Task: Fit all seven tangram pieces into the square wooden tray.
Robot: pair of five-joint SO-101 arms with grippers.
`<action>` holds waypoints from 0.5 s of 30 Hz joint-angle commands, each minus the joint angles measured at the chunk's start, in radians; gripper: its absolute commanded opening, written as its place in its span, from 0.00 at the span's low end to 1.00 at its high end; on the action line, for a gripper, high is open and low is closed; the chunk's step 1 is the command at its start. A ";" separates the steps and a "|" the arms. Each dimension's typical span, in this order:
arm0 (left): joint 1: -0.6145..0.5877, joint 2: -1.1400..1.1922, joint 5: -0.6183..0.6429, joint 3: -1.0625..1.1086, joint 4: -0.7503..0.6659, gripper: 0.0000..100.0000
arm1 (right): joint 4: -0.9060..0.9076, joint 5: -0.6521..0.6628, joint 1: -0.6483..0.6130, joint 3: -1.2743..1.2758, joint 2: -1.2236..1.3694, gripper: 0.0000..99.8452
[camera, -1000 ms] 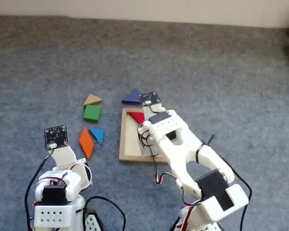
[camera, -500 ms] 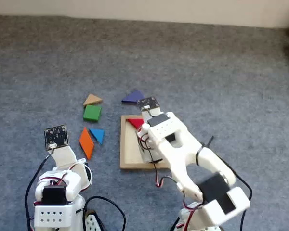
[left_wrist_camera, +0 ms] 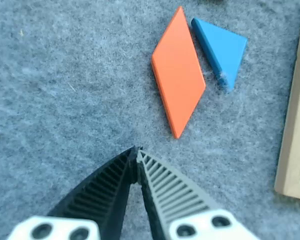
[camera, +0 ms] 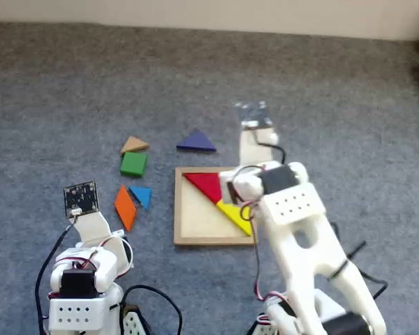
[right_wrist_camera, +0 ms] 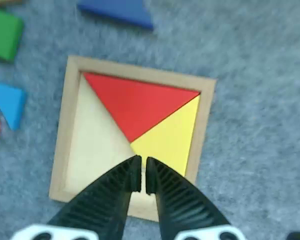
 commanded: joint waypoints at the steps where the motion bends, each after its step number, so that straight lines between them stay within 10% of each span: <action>1: -0.012 -0.051 -0.005 0.021 0.006 0.01 | -0.015 0.000 0.062 0.001 -0.139 0.03; 15: -0.012 -0.051 -0.005 0.021 0.006 0.01 | -0.022 0.000 0.232 0.375 -0.605 0.03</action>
